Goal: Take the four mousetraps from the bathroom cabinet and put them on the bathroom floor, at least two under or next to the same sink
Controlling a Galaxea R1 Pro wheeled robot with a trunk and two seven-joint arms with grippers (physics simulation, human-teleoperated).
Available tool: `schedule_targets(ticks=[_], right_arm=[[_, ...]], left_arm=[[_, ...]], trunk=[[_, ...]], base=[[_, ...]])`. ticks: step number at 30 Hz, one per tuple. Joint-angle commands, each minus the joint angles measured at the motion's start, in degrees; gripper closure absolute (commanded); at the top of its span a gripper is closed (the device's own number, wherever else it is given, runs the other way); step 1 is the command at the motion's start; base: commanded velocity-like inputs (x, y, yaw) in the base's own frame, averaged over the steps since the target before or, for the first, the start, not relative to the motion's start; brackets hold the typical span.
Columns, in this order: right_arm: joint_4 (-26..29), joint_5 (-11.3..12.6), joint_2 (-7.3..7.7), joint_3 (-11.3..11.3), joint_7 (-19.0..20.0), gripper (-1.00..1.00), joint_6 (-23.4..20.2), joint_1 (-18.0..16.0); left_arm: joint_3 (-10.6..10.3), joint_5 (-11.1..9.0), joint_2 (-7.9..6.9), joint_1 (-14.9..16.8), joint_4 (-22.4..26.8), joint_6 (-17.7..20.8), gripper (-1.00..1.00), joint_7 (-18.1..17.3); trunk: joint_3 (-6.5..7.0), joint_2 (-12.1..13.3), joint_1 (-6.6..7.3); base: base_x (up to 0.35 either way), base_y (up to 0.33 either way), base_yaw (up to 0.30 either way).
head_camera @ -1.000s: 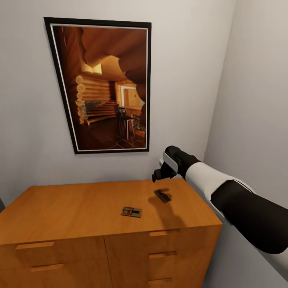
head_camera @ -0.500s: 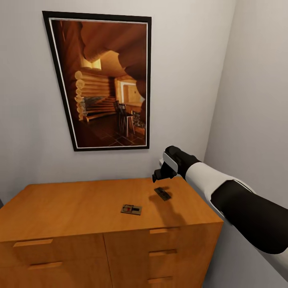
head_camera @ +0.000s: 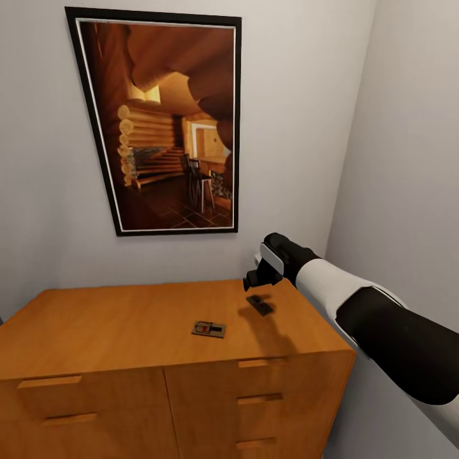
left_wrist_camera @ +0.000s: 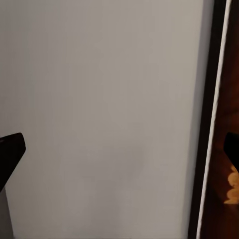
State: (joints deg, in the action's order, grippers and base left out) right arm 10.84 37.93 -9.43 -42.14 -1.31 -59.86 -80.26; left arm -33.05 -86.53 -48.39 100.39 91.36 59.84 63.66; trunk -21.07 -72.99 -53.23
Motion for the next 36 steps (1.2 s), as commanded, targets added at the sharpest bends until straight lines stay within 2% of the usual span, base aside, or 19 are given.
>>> schedule_targets(ticks=[1, 8, 12, 13, 16, 19, 25, 36], right_arm=[[0.0, 0.4, 0.0, -0.4, -0.1, -1.0, -0.1, -0.1], [0.1, -0.3, 0.08, -1.1, -0.1, -1.0, -0.1, -0.1], [0.1, -3.6, 0.05, -1.7, 0.1, -1.0, -0.1, -0.6], [0.1, -3.6, 0.05, -1.7, 0.1, -1.0, -0.1, -0.6], [0.3, -6.0, 0.04, -1.9, 0.3, -1.0, -0.1, -1.1], [0.4, -7.4, 0.03, -1.9, 0.4, -1.0, -0.1, -1.5], [0.7, -8.4, 0.01, -2.0, 0.5, -1.0, -0.1, -2.0], [1.0, -8.8, -0.11, -2.0, 0.7, -1.0, -0.1, -3.1]], left_arm=[[-0.2, -0.5, -0.07, 0.2, 0.0, 0.2, -1.0, 0.6], [-0.2, -0.5, -0.1, 0.2, 0.0, 0.2, -1.0, 0.6], [-0.2, -0.5, -0.11, 0.2, 0.0, 0.2, -1.0, 0.5], [-0.2, -0.5, -0.11, 0.2, 0.0, 0.2, -1.0, 0.5], [-0.2, -0.5, -0.12, 0.2, 0.0, 0.2, -1.0, 0.5], [-0.2, -0.5, -0.12, 0.2, 0.0, 0.2, -1.0, 0.5], [-0.2, -0.5, -0.12, 0.2, 0.0, 0.2, -1.0, 0.5], [-0.2, -0.5, -0.12, 0.2, 0.0, 0.2, -1.0, 0.5]], trunk=[[-0.26, -0.5, -0.23], [-1.52, -3.3, -1.77], [-2.24, -4.9, -2.65], [-2.42, -5.3, -2.87], [-2.96, -6.5, -3.52], [-3.49, -7.7, -4.18], [-4.57, -10.1, -5.5], [-6.55, -14.5, -7.92]], base=[[0.0, 0.0, 0.0], [0.0, 0.0, 0.0], [0.0, 0.0, 0.0], [0.0, 0.0, 0.0], [0.0, 0.0, 0.0], [0.0, 0.0, 0.0], [0.0, 0.0, 0.0], [0.0, 0.0, 0.0]])
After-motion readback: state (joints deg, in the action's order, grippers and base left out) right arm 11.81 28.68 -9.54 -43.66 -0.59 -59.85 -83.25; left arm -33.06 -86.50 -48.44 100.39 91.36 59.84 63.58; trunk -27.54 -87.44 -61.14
